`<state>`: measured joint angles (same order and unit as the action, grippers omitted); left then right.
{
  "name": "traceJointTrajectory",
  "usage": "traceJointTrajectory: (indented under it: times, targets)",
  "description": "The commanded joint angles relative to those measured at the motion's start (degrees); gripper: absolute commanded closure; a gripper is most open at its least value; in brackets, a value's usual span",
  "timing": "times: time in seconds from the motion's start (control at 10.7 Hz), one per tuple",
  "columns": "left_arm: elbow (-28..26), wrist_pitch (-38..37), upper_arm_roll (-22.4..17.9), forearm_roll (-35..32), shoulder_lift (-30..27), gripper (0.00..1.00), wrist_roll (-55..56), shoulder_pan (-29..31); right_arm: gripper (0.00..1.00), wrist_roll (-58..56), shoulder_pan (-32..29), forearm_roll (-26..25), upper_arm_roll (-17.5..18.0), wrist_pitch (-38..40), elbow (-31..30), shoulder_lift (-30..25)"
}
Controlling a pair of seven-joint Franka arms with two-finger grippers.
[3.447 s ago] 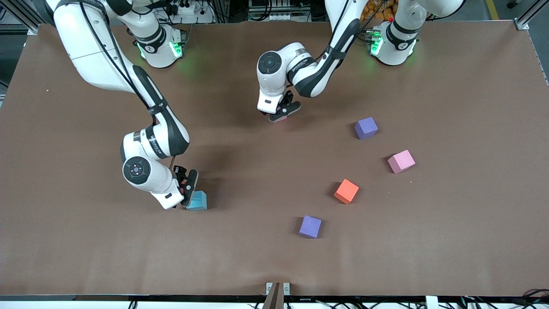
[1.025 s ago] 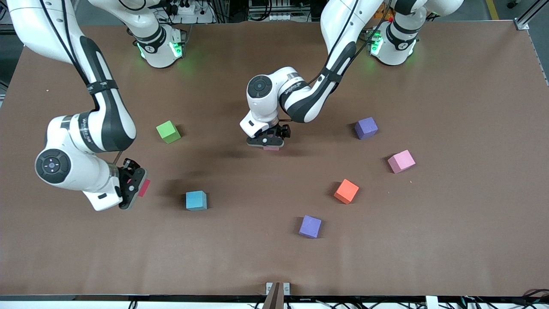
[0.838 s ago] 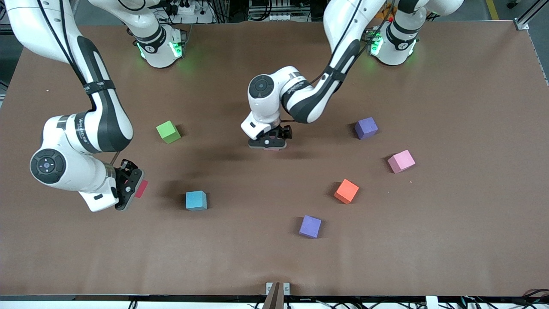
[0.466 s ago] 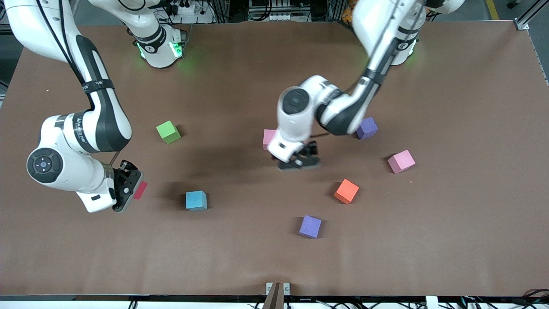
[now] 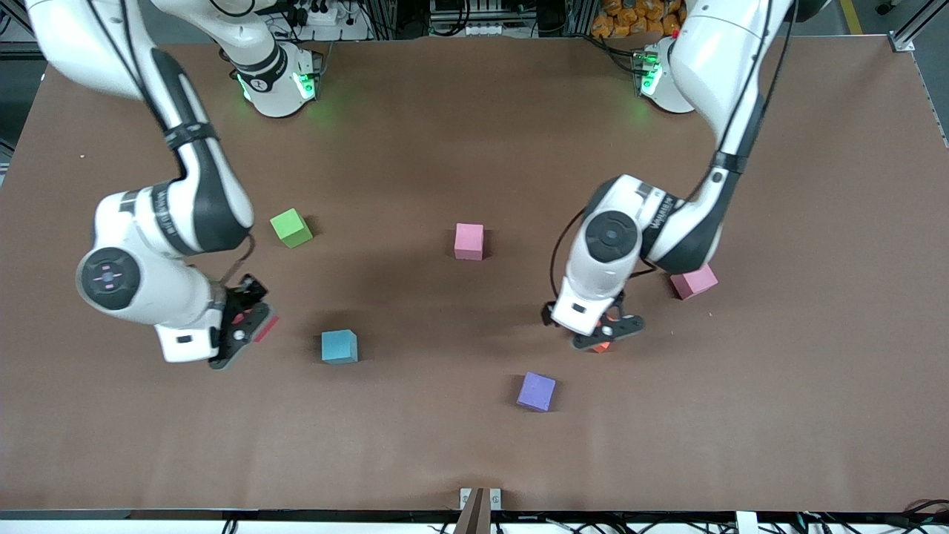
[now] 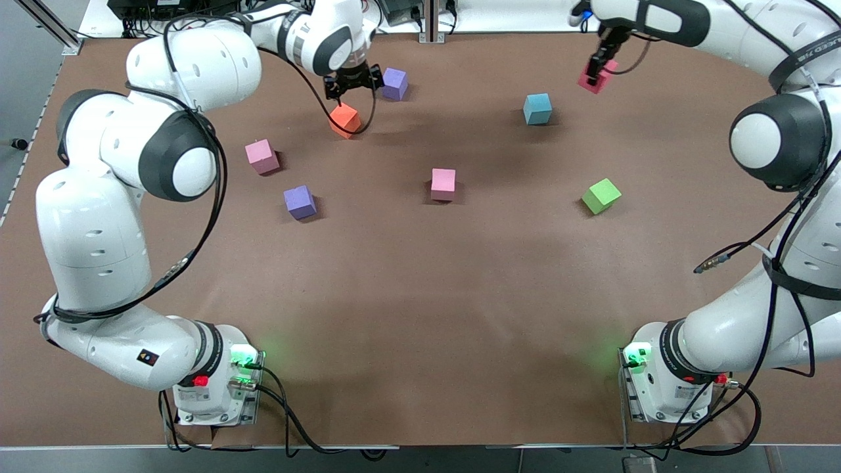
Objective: Arrange blocks into number 1
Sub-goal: 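Place the pink cube mid-table with the left gripper while the right gripper lifts red, then grasp the orange cube with the left gripper while the right gripper carries red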
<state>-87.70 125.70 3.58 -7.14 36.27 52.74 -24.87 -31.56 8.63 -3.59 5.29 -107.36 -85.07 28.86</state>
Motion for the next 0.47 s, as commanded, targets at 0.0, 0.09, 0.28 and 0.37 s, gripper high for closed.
traceJointTrajectory:
  times: [0.0,0.09,0.28,0.37]
  targets:
    - [-1.60,-0.28,0.73,0.72,-0.41,0.00,12.16,0.53,1.00,15.23,4.54,0.77,-0.01,1.54,0.87,-0.38]
    - [-1.68,-0.10,0.73,0.64,0.20,0.00,15.95,0.96,1.00,19.73,6.55,3.99,-0.19,1.19,0.87,-0.21]
    - [-2.30,0.43,0.73,0.55,1.17,0.00,22.37,0.88,1.00,28.43,9.81,7.45,-0.36,-0.29,0.87,0.67]
    - [-3.87,1.65,0.64,0.37,0.82,0.00,25.27,0.96,1.00,33.44,11.48,7.80,-0.28,-2.48,0.87,1.02]
